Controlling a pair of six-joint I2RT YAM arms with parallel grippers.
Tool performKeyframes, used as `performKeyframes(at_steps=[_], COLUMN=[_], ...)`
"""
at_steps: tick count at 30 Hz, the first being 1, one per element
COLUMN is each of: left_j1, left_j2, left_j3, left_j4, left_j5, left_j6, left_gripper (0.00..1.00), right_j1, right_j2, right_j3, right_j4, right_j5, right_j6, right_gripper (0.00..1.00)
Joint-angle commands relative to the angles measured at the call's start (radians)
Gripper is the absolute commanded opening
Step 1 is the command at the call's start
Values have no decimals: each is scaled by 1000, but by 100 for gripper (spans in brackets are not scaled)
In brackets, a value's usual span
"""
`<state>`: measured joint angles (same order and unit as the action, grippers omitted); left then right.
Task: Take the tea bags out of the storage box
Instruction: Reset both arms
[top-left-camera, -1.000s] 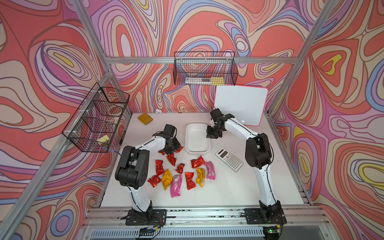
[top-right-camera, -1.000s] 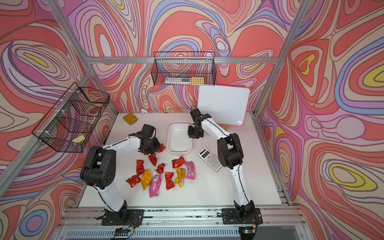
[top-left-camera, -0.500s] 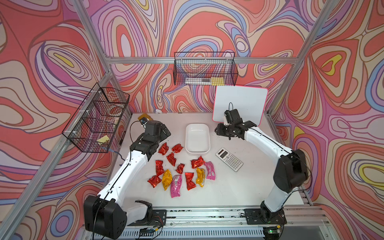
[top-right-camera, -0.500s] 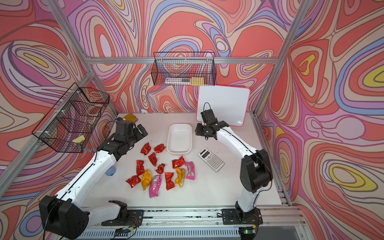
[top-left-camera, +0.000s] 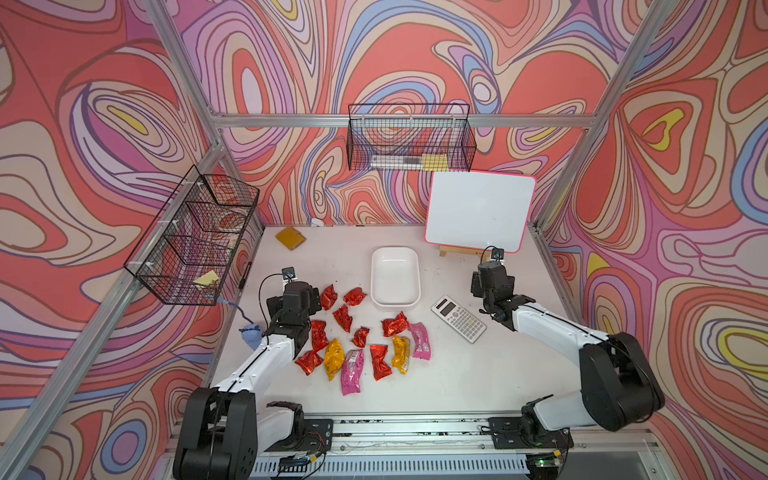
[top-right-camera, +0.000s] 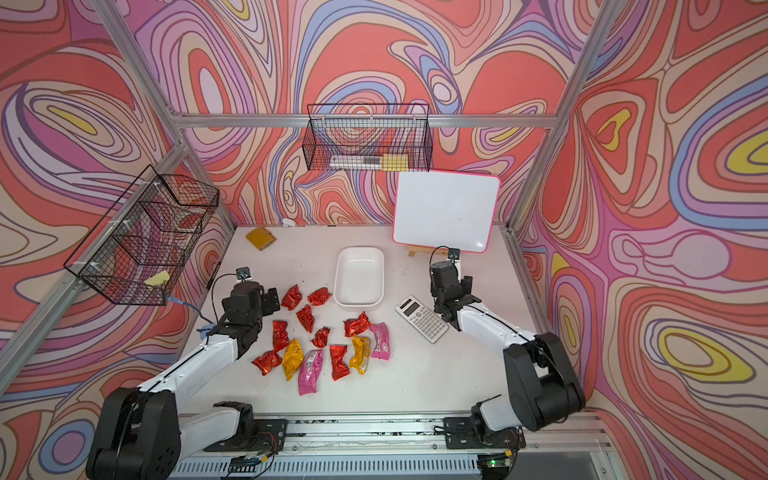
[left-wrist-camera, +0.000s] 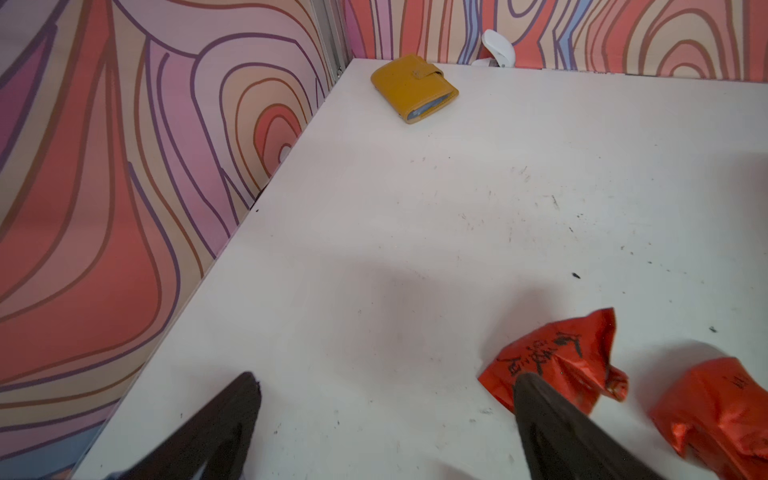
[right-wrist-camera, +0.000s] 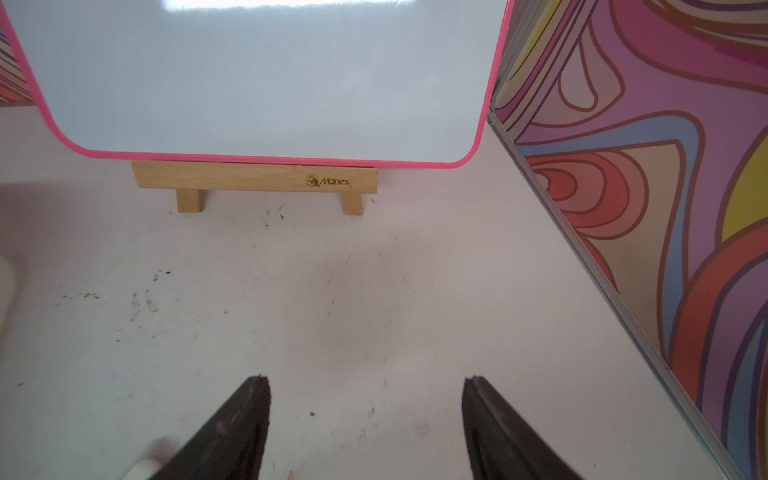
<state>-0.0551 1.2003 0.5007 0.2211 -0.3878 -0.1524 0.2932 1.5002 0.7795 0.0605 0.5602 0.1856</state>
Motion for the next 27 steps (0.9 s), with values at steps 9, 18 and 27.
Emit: performKeyframes(at_steps=[9,18,27], left_j1=[46,46,37], left_j2=[129,309,341], left_j3=[-125,-144,-133], left_j4=[433,677,690], left_j5=[244,339,318], left_j6=[107,130,136], left_gripper=[100,100,99], right_j1=[-61,-254,-281], right_j2=[133,187,201], right_j3=[-233,-312,-313], right_j4=[721,860,896], right_j5=[-159,-393,-398], right_j6=[-307,-158,-130], right_gripper=[78,84,98])
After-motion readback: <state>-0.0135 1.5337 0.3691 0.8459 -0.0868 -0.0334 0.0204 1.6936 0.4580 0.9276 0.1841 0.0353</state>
